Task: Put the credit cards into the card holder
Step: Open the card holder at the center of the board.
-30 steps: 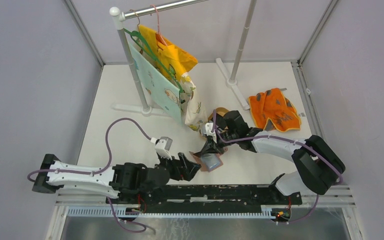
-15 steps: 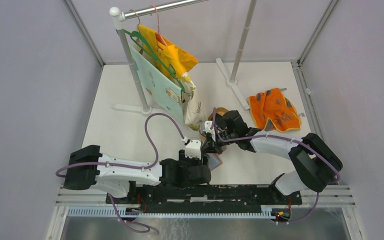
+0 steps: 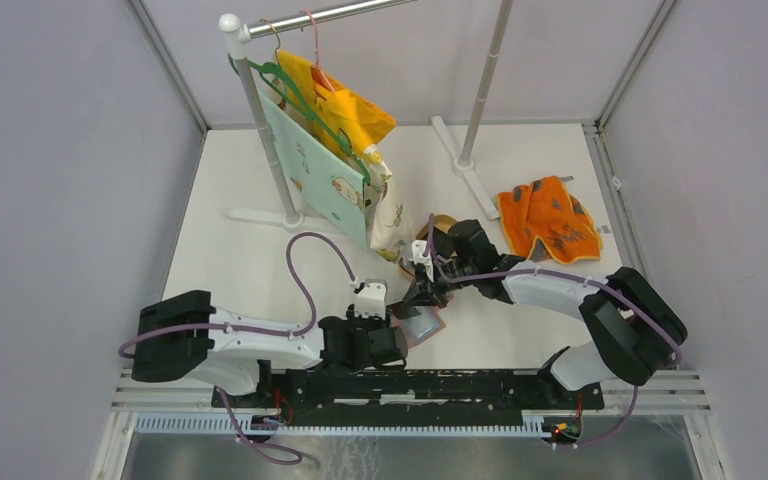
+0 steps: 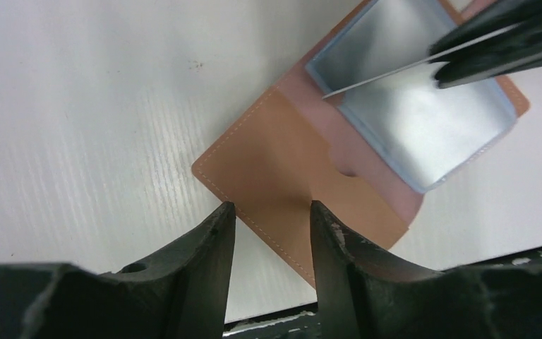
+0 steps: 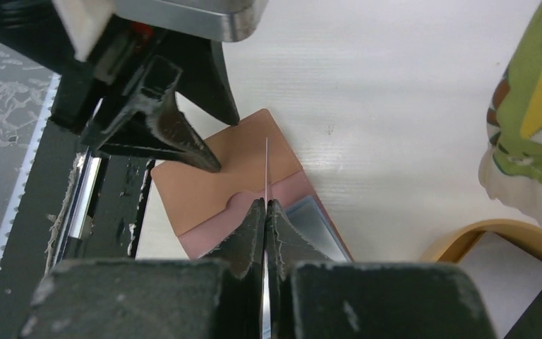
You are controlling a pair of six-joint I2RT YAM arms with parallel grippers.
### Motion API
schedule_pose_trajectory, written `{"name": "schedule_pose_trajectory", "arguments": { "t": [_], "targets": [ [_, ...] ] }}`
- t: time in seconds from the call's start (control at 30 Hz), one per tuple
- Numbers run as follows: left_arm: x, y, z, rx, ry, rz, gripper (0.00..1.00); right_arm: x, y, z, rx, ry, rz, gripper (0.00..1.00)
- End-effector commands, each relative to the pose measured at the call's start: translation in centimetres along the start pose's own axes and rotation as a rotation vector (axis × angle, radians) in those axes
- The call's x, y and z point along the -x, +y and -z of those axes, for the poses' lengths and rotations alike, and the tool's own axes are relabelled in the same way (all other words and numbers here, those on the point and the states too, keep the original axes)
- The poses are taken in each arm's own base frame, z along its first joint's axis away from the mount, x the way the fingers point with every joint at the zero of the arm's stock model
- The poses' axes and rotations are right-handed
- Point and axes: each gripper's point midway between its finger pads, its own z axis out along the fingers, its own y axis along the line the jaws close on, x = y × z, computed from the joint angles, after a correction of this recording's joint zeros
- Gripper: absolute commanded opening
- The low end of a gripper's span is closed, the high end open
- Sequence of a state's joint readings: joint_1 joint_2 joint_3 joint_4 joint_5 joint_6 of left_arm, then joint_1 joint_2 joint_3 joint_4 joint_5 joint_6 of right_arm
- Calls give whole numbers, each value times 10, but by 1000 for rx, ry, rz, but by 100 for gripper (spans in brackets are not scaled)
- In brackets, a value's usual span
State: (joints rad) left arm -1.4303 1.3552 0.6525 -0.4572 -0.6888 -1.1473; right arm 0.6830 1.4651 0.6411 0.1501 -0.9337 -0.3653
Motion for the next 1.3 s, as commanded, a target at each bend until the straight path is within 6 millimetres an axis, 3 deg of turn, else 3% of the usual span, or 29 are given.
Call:
{"name": "schedule_pose_trajectory", "arguments": {
  "t": [0.0,0.2,0.4,0.53,0.63,0.83,1.03,1.13,1.27],
  "targets": [
    [-2,1,-11,-1,5,34,50,10,10,13,32,-25,-5,0],
    [1,8,-28,26,11,-2,49,27,16,35,25,-99,58,0],
    [15,12,-43,45,6,-31,49,15,18,43,4,-129,-19,0],
    [30,10,-50,42,-10,-46,49,11,-1,51,-118,-122,-81,0],
    [38,0,-51,1,-18,-64,50,12,-6,59,-173,-165,-129,0],
    [43,-33,-41,-176,3,-99,56,44,1,76,-139,-258,-81,0],
    [50,-47,-26,-280,-11,-91,59,40,2,80,-103,-230,-51,0],
    [51,-46,-28,-270,-17,-99,59,42,-7,88,-138,-194,-27,0],
    [44,-48,-34,-265,7,-110,58,43,-27,118,-322,-224,-41,0]
  ]
}}
